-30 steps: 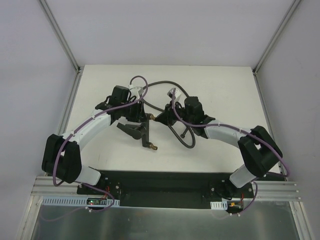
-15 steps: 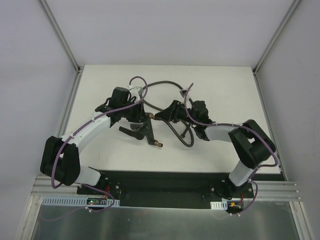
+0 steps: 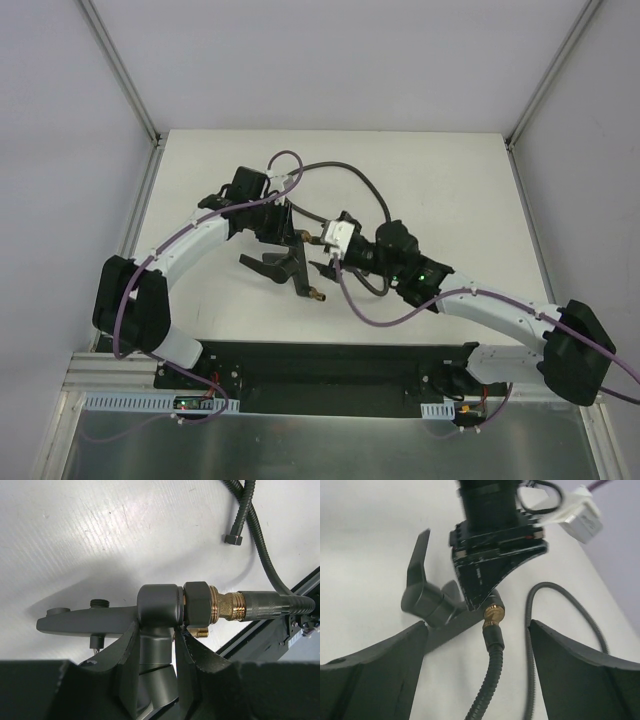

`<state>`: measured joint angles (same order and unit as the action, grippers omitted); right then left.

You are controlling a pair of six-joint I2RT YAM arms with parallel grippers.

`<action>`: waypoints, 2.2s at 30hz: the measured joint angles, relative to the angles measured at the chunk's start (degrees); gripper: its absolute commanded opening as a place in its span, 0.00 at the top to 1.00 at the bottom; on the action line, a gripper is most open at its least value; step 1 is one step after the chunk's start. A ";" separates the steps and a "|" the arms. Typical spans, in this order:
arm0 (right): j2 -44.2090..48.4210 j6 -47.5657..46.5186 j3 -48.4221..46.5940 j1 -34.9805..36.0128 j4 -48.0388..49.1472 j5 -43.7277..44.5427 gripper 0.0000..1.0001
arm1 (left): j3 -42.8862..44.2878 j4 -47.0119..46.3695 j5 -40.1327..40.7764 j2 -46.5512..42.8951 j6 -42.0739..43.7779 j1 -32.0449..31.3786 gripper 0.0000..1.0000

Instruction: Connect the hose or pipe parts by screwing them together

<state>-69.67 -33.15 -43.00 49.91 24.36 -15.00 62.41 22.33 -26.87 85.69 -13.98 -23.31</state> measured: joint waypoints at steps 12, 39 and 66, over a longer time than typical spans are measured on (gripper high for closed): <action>-9.88 -38.49 -2.16 9.70 -10.73 18.80 0.43 | 1.95 3.48 -0.70 1.53 0.83 0.02 1.00; -20.02 -7.89 -11.15 0.07 -13.99 5.84 0.99 | -0.70 0.66 -0.44 0.74 -0.50 0.17 1.00; -26.58 56.22 -1.86 -9.86 18.80 -13.42 0.99 | -5.14 -7.08 2.29 -6.60 -3.23 0.02 0.34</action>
<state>-96.25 23.07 -44.86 40.05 43.16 -28.42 57.28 15.25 -24.58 79.09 -17.21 -23.29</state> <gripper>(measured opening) 0.270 0.628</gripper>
